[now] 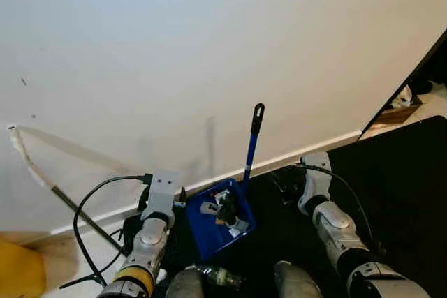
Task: Sweep floor
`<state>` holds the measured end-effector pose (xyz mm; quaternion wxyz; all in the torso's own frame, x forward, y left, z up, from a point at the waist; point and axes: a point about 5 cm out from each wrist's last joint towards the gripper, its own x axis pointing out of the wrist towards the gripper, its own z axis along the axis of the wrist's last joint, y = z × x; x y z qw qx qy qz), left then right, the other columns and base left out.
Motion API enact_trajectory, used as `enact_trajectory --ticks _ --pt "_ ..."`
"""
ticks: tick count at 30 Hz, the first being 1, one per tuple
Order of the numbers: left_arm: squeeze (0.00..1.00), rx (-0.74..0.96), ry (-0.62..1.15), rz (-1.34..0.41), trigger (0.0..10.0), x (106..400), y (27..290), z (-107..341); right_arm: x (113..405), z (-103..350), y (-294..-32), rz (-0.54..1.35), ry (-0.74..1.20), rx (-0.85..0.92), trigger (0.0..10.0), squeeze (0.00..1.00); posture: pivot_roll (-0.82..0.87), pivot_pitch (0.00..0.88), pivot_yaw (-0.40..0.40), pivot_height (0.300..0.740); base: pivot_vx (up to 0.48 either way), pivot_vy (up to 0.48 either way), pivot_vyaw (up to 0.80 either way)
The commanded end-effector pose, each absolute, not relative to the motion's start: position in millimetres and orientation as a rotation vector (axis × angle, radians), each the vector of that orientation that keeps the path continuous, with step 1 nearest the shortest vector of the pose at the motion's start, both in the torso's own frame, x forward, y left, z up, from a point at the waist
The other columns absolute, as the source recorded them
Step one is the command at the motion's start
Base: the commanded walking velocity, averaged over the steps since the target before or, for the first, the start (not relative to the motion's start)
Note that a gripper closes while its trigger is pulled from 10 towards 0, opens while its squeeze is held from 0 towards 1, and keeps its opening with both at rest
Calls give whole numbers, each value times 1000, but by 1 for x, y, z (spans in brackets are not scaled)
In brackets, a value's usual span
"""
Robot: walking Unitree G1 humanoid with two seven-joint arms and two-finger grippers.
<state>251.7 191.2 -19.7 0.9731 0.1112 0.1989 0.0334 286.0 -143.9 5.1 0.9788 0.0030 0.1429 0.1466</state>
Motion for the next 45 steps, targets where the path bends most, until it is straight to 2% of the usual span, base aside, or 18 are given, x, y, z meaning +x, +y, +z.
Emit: enact_trajectory --ticks 1,30,36,39,45 --pt "0 237 426 68 10000 248 193 -24 284 2 -149 277 309 17 10000 0 -8 84 2 740 0 -292 0" --pt "0 231 426 88 10000 249 195 -23 285 2 -149 277 312 20 10000 0 -5 89 2 740 0 0 0" --pt "0 234 432 170 10000 247 203 -23 285 2 -148 276 312 20 10000 0 -12 92 3 740 0 0 0" --pt "0 190 377 273 10000 242 220 -15 284 2 -149 277 309 18 10000 0 10 101 -2 740 0 0 0" --pt "0 211 326 302 10000 234 234 -7 288 7 -142 325 287 32 10000 0 56 111 1 740 0 0 0"
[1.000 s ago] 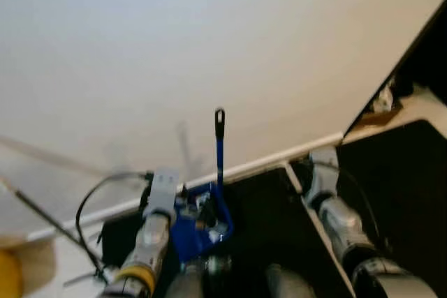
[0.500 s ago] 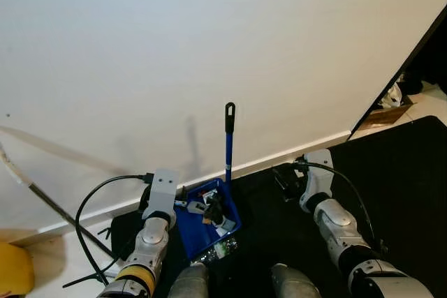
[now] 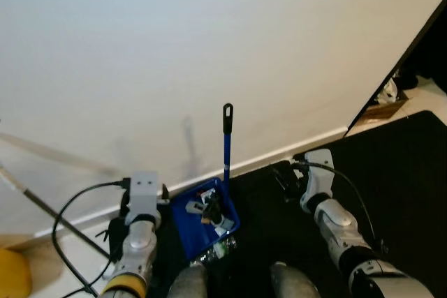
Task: Sweep floor
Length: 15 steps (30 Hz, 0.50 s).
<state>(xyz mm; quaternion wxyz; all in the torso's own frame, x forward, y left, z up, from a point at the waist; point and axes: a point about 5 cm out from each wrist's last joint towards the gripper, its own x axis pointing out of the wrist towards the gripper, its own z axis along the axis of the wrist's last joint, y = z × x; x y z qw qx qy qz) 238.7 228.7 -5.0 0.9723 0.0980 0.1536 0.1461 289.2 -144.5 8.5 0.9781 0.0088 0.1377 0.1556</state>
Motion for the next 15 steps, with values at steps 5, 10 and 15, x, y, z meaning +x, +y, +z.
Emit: enact_trajectory --ticks 5,10,15 --pt "0 229 309 289 10000 227 231 -5 310 31 -120 418 212 80 10000 0 82 115 -1 740 0 0 0" --pt "0 229 301 273 10000 219 218 -3 325 51 -94 515 177 88 10000 0 123 139 -13 740 0 0 0" --pt "0 226 297 268 10000 213 214 -1 328 55 -87 529 174 73 10000 0 151 154 -18 740 0 0 0"
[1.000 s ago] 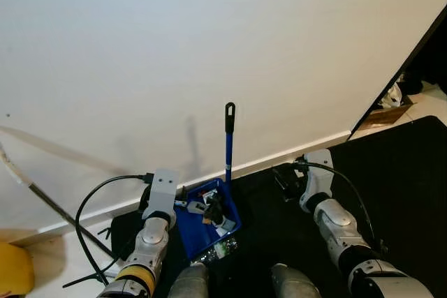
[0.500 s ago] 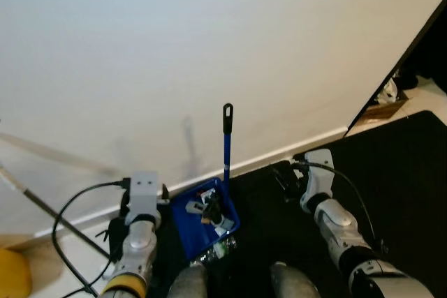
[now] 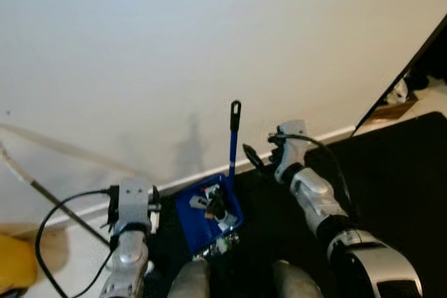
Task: Sweep floor
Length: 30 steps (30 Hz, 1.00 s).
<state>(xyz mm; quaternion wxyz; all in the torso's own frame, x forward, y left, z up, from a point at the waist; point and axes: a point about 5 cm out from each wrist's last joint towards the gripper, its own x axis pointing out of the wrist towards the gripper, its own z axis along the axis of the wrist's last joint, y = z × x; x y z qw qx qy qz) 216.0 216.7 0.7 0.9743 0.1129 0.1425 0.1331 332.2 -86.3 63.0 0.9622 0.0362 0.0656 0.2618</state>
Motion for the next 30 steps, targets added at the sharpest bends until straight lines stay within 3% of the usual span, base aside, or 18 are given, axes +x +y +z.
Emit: enact_trajectory --ticks 1,13,22,30 --pt "0 225 294 267 10000 210 212 1 331 59 -84 527 168 68 10000 0 170 170 -23 740 0 0 0" --pt "0 218 247 296 10000 188 207 24 358 96 -71 468 91 56 10000 0 278 272 -48 740 0 0 0" --pt "0 217 283 333 10000 142 194 40 374 127 -57 480 45 51 10000 0 360 386 -74 740 0 0 0" --pt "0 214 312 351 10000 129 192 45 380 140 -55 460 11 33 10000 0 380 407 -81 740 0 0 0"
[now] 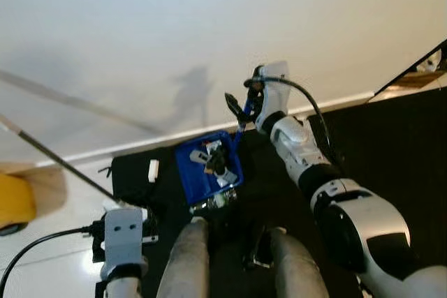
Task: Sweep floor
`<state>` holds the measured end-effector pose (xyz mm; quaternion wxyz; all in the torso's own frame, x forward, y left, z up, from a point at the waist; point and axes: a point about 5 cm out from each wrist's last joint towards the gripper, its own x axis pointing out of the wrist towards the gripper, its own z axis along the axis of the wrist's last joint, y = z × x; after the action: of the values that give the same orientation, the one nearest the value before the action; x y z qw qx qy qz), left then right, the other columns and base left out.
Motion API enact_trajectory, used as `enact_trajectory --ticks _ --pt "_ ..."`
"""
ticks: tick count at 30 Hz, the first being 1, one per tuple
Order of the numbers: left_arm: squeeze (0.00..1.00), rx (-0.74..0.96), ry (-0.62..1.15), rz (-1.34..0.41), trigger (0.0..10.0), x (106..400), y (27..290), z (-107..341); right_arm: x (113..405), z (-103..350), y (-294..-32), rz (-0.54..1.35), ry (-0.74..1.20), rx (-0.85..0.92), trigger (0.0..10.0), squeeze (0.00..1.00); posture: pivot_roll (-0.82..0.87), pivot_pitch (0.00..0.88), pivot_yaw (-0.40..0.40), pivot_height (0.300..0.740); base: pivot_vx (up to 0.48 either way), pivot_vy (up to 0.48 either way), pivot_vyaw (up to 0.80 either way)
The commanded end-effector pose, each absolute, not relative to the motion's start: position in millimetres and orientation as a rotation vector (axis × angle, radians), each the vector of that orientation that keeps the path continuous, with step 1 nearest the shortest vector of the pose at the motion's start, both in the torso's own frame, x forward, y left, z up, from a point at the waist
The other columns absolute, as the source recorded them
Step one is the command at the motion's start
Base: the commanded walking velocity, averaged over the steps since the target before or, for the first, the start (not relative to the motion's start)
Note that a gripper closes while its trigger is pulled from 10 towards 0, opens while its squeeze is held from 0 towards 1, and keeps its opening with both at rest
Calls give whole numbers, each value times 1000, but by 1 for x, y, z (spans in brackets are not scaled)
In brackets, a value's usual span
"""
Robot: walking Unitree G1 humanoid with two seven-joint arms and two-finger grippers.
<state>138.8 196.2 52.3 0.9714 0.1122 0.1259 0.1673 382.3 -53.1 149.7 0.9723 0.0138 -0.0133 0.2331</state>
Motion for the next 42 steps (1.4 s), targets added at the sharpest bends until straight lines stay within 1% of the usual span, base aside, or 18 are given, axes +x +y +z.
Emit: enact_trajectory --ticks 1,2,3,4,5,6,11,20,21,26,27,28,36,38,39,40,41,42 --pt "0 214 318 353 10000 127 191 46 381 142 -55 458 9 35 10000 0 382 408 -83 740 0 0 0" --pt "0 215 320 355 10000 127 191 46 381 144 -55 452 4 35 6588 0 385 407 -84 740 0 0 0" --pt "0 215 320 355 10000 127 191 46 381 144 -55 452 4 35 6588 0 385 407 -84 740 0 0 0" --pt "0 217 323 357 10000 127 190 48 383 147 -55 437 -9 26 2588 0 385 403 -84 740 0 0 0" --pt "0 218 324 357 10000 127 190 49 383 148 -56 430 -14 23 78 0 384 402 -84 740 0 0 0" --pt "0 219 325 357 10000 127 190 49 384 149 -56 423 -20 25 0 0 381 397 -84 740 0 0 0" --pt "0 222 328 352 10000 129 189 50 386 152 -59 406 -29 35 0 0 370 384 -83 740 0 0 0" --pt "0 239 303 309 10000 148 185 50 388 153 -72 366 -40 50 0 0 318 326 -89 740 0 0 0" --pt "0 268 289 295 10000 151 186 50 389 155 -78 354 -59 69 0 0 290 295 -90 740 0 0 0" --pt "0 316 277 321 10000 153 199 52 389 158 -91 340 -99 93 0 0 255 265 -89 740 0 0 0" --pt "0 336 277 360 10000 152 208 54 388 157 -95 347 -106 102 10000 0 237 254 -85 740 0 0 0" --pt "0 336 277 360 10000 152 208 54 388 157 -95 347 -106 102 10000 0 237 254 -85 740 0 0 0" --pt "0 363 394 604 10000 126 250 53 379 146 -112 374 -123 122 10000 0 209 254 -70 740 0 0 0" --pt "0 363 394 604 10000 126 250 53 379 146 -112 374 -123 122 10000 0 209 254 -70 740 0 0 0" --pt "0 356 401 622 10000 126 258 51 379 149 -115 372 -135 126 10000 0 201 258 -68 740 0 0 0" --pt "31 346 394 638 10000 131 266 49 380 155 -117 369 -152 128 10000 0 190 264 -65 740 0 0 0" --pt "114 333 381 646 10000 137 274 49 381 162 -119 369 -166 130 10000 0 181 267 -62 740 0 0 0" --pt "824 325 368 646 10000 145 279 49 383 167 -121 373 -174 123 10000 0 174 271 -59 740 0 0 0"
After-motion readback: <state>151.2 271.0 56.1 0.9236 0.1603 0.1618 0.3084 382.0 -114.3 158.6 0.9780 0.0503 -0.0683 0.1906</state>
